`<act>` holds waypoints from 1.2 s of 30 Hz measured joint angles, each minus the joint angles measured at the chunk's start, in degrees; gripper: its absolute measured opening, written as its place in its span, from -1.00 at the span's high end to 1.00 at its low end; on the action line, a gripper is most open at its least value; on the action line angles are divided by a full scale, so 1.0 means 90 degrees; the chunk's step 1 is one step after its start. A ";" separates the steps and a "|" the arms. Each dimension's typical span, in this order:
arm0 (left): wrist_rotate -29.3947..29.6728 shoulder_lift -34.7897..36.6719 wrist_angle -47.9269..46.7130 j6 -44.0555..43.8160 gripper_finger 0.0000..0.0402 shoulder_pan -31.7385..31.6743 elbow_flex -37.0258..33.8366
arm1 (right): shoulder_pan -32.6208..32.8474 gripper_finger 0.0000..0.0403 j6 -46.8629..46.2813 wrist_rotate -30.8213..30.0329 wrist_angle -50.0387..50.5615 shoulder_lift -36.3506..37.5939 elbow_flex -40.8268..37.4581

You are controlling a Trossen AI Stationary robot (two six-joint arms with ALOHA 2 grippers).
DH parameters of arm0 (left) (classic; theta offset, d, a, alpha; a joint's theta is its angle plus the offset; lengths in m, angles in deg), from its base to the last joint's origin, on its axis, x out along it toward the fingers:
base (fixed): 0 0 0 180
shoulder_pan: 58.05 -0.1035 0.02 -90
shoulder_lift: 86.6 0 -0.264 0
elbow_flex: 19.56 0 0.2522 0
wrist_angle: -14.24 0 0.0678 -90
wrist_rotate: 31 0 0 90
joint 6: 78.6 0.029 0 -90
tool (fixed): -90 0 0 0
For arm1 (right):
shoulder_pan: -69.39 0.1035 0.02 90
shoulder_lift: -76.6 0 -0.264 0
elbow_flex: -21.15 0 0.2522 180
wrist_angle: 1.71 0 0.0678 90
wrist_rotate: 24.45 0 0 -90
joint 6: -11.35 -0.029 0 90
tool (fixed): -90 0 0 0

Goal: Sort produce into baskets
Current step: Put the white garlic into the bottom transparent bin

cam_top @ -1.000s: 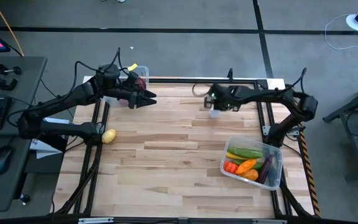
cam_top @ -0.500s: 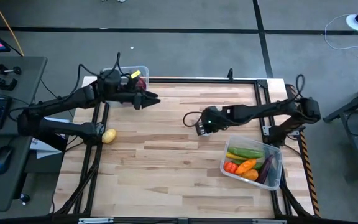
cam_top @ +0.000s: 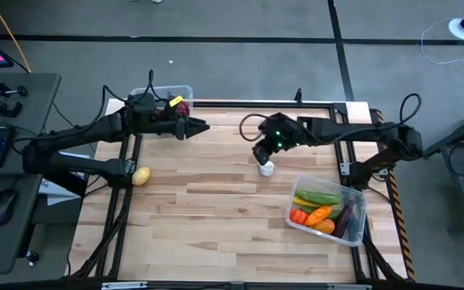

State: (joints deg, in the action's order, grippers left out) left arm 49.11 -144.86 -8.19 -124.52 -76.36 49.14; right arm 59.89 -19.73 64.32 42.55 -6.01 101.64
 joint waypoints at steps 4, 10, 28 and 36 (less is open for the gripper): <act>0.0010 0.0000 -0.0003 -0.0106 -0.87 0.0059 0.0002 | -0.0085 0.06 0.0719 0.0496 0.0163 -0.0404 0.0367; 0.0004 0.0000 -0.0008 -0.0106 -0.87 0.0243 0.0001 | -0.0085 -0.65 0.1293 0.0636 0.1392 -0.1063 0.1069; 0.0001 -0.0002 -0.0012 -0.0107 -0.87 0.0381 0.0002 | -0.0078 -0.88 0.1107 0.0259 0.2548 -0.2769 0.1150; 0.0000 -0.0002 -0.0020 -0.0001 -0.87 0.0379 0.0002 | -0.0066 -0.88 0.1002 0.0257 0.2847 -0.3131 0.1145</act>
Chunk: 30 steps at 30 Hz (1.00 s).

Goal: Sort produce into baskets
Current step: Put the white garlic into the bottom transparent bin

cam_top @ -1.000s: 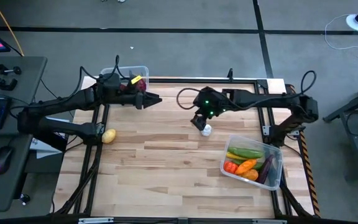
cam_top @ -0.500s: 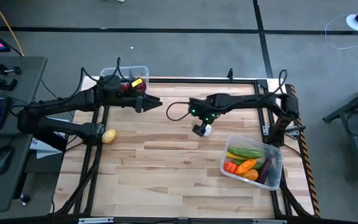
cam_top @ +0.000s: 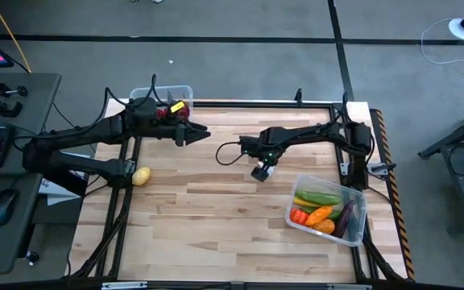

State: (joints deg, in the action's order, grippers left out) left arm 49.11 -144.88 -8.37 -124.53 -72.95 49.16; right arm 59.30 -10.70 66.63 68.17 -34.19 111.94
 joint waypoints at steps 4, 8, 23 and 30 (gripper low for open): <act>0.0000 0.0000 -0.0005 0.0006 -0.87 0.0000 0.0000 | 0.0000 -0.87 -0.0039 0.0000 -0.0036 -0.0034 0.0000; 0.0000 0.0000 -0.0005 0.0081 -0.87 0.0000 -0.0002 | 0.0000 -0.75 0.0101 0.0005 0.0085 -0.0033 0.0003; 0.0002 -0.0002 0.0005 0.0237 -0.87 -0.0225 0.0000 | -0.0125 0.01 0.0695 -0.0215 0.1129 0.2763 0.0987; 0.0002 -0.0005 0.0007 0.0627 -0.87 -0.0368 0.0000 | 0.0666 -0.06 -0.0797 0.1457 0.1502 0.4512 0.0553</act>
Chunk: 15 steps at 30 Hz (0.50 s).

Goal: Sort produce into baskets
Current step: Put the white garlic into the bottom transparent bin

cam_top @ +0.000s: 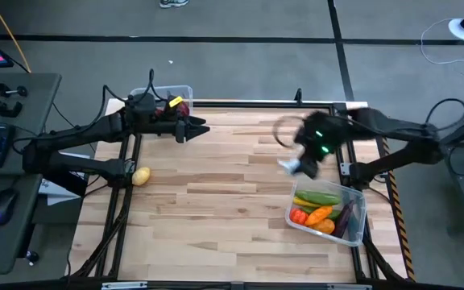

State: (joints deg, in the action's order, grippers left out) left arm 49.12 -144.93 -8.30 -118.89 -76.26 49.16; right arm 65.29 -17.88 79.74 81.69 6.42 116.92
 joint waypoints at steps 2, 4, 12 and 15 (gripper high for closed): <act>-0.0002 0.0000 0.0000 0.0002 -0.87 -0.0040 -0.0001 | 0.0480 -0.06 -0.0692 0.0454 0.0065 0.0387 -0.0162; -0.0009 0.0000 0.0000 0.0002 -0.87 -0.0076 0.0000 | 0.0969 -0.06 -0.1508 0.0776 0.0147 0.0696 -0.0264; -0.0122 0.0000 0.0000 -0.0005 -0.87 -0.0113 0.0000 | 0.2694 -0.06 -0.4406 0.0397 0.0937 0.1346 -0.0479; -0.0126 0.0000 0.0000 -0.0010 -0.87 -0.0113 -0.0002 | 0.2977 -0.06 -0.4782 0.0267 0.1051 0.1335 -0.0677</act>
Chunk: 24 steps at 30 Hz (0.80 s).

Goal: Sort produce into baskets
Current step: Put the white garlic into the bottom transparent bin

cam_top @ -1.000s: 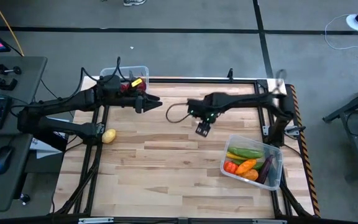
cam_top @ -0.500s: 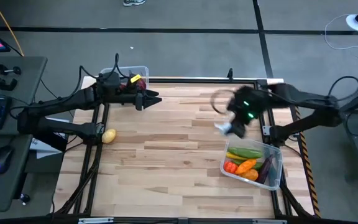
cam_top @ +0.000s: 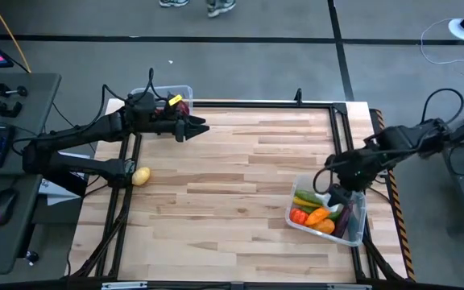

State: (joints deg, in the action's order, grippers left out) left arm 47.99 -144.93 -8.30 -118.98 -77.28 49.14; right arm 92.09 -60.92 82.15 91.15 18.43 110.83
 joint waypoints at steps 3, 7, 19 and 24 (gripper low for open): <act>-0.0001 0.0000 0.0002 -0.0011 -0.87 0.0000 0.0001 | 0.0072 -0.06 -0.0136 0.0005 -0.0043 -0.0062 -0.0228; -0.0002 0.0000 0.0002 -0.0056 -0.87 0.0000 0.0002 | 0.0064 -0.06 -0.0136 0.0038 -0.0054 -0.0245 -0.0414; -0.0026 0.0000 0.0002 -0.0056 -0.87 0.0000 0.0002 | 0.0061 -0.06 0.0606 0.0203 -0.0056 -0.0758 -0.0425; -0.0053 0.0002 0.0000 -0.0053 -0.87 0.0000 0.0002 | 0.0063 -0.06 0.0619 0.0144 -0.0056 -0.0756 -0.0425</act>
State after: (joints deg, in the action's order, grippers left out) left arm 47.51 -144.91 -8.30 -119.46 -77.28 49.16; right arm 92.65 -55.35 83.44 90.64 11.63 107.00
